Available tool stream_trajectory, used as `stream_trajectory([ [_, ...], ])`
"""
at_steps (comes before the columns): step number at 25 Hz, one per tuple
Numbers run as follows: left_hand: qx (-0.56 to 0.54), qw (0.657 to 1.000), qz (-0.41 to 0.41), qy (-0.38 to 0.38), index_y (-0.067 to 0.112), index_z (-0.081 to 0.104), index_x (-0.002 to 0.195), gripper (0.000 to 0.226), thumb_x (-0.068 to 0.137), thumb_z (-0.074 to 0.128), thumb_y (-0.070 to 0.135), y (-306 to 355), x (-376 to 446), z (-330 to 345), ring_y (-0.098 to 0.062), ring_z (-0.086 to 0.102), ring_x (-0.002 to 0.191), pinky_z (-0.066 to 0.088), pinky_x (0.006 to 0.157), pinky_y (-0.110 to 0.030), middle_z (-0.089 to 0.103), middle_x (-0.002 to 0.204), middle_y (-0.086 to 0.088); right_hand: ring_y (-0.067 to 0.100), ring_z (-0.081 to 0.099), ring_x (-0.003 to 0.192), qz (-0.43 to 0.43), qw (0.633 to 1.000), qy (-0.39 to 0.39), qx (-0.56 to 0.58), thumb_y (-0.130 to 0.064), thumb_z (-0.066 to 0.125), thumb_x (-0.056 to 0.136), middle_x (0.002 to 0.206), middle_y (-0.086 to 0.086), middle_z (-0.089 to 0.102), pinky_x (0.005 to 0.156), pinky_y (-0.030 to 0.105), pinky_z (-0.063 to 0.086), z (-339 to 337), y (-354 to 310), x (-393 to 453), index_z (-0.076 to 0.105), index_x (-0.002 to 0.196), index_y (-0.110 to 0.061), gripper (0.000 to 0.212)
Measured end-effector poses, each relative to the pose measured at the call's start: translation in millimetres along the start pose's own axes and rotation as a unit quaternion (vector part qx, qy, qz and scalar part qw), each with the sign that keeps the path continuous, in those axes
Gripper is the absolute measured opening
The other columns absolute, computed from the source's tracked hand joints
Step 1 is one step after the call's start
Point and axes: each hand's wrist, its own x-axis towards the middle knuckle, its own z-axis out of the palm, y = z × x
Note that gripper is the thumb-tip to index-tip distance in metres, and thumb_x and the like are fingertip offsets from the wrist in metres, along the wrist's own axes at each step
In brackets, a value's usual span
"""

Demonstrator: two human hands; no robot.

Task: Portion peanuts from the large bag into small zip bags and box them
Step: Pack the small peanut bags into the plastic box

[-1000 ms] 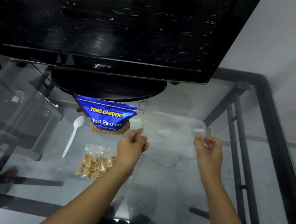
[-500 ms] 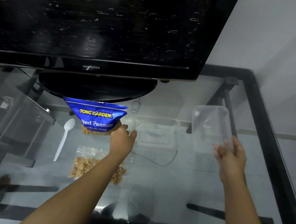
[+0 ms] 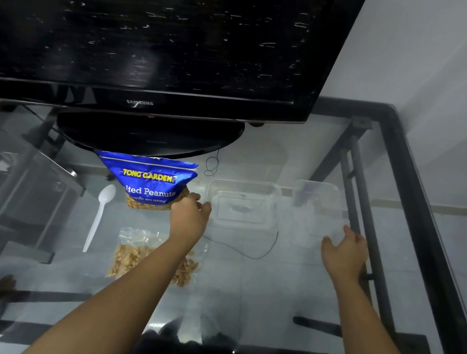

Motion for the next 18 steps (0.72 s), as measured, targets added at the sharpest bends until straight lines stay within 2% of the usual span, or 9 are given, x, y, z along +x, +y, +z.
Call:
stream_trajectory([
  [2, -0.004, 1.000, 0.015, 0.008, -0.005, 0.059, 0.110, 0.029, 0.089, 0.057, 0.016, -6.2, -5.3, -8.4, -0.026, 0.063, 0.084, 0.046, 0.076, -0.031, 0.069, 0.094, -0.017, 0.037, 0.042, 0.121, -0.068, 0.997, 0.044, 0.004, -0.010, 0.060, 0.085, 0.130, 0.023, 0.042, 0.102, 0.045, 0.041, 2.6, -8.6, -21.6, 0.047, 0.128, -0.004, 0.045],
  [4, 0.014, 0.999, 0.036, 0.008, -0.002, 0.061, 0.106, 0.023, 0.089, 0.055, 0.012, -20.2, -10.8, -22.6, -0.024, 0.058, 0.075, 0.041, 0.068, -0.027, 0.068, 0.085, -0.017, 0.026, 0.048, 0.108, -0.158, 0.985, 0.054, 0.047, -0.005, 0.058, 0.085, 0.118, 0.016, 0.046, 0.092, 0.034, 0.044, 9.0, -23.1, -57.5, 0.052, 0.119, -0.006, 0.034],
  [6, 0.030, 0.999, 0.035, -0.002, 0.000, 0.064, 0.103, 0.021, 0.087, 0.054, 0.008, -40.0, -15.6, -40.7, -0.031, 0.060, 0.078, 0.039, 0.068, -0.027, 0.068, 0.083, -0.019, 0.019, 0.051, 0.096, -0.225, 0.972, -0.019, 0.066, -0.004, 0.057, 0.086, 0.107, 0.006, 0.046, 0.081, 0.028, 0.043, 22.8, -34.9, -96.6, 0.054, 0.112, -0.007, 0.026],
  [9, 0.057, 0.997, 0.014, -0.042, 0.006, 0.068, 0.106, 0.024, 0.084, 0.056, 0.008, -68.2, -28.1, -66.9, -0.030, 0.064, 0.090, 0.043, 0.077, -0.025, 0.072, 0.092, -0.016, 0.020, 0.058, 0.090, -0.273, 0.946, -0.165, 0.060, -0.008, 0.057, 0.086, 0.099, 0.000, 0.048, 0.078, 0.030, 0.048, 54.1, -44.2, -138.1, 0.057, 0.103, -0.010, 0.017],
  [11, 0.090, 0.994, 0.010, -0.053, 0.006, 0.068, 0.105, 0.024, 0.083, 0.058, 0.009, -84.6, -39.0, -77.0, -0.030, 0.064, 0.094, 0.045, 0.081, -0.028, 0.071, 0.096, -0.015, 0.020, 0.059, 0.093, -0.275, 0.933, -0.230, 0.037, -0.016, 0.058, 0.087, 0.099, 0.000, 0.048, 0.080, 0.031, 0.048, 75.0, -52.1, -156.8, 0.056, 0.103, -0.011, 0.017],
  [13, 0.126, 0.991, 0.002, -0.054, 0.004, 0.066, 0.107, 0.027, 0.084, 0.058, 0.014, -94.0, -51.1, -78.7, -0.032, 0.062, 0.096, 0.046, 0.082, -0.031, 0.068, 0.101, -0.017, 0.021, 0.055, 0.095, -0.250, 0.931, -0.267, 0.013, -0.025, 0.060, 0.087, 0.103, 0.000, 0.043, 0.082, 0.029, 0.046, 91.1, -63.3, -172.6, 0.052, 0.108, -0.012, 0.026],
  [15, 0.144, 0.988, -0.012, -0.054, 0.001, 0.061, 0.110, 0.030, 0.085, 0.057, 0.019, -96.2, -61.6, -71.9, -0.033, 0.061, 0.095, 0.046, 0.079, -0.033, 0.066, 0.102, -0.019, 0.021, 0.053, 0.095, -0.219, 0.939, -0.267, 0.009, -0.027, 0.065, 0.083, 0.105, -0.001, 0.037, 0.083, 0.029, 0.047, 101.3, -72.3, -182.9, 0.050, 0.111, -0.012, 0.035],
  [18, 0.140, 0.989, -0.015, -0.053, 0.002, 0.057, 0.111, 0.033, 0.086, 0.060, 0.023, -92.6, -73.5, -62.1, -0.030, 0.063, 0.093, 0.047, 0.075, -0.032, 0.068, 0.098, -0.016, 0.016, 0.051, 0.088, -0.155, 0.952, -0.261, 0.035, -0.016, 0.072, 0.078, 0.112, 0.003, 0.036, 0.079, 0.025, 0.048, 106.5, -82.5, -190.7, 0.049, 0.108, -0.012, 0.038],
])
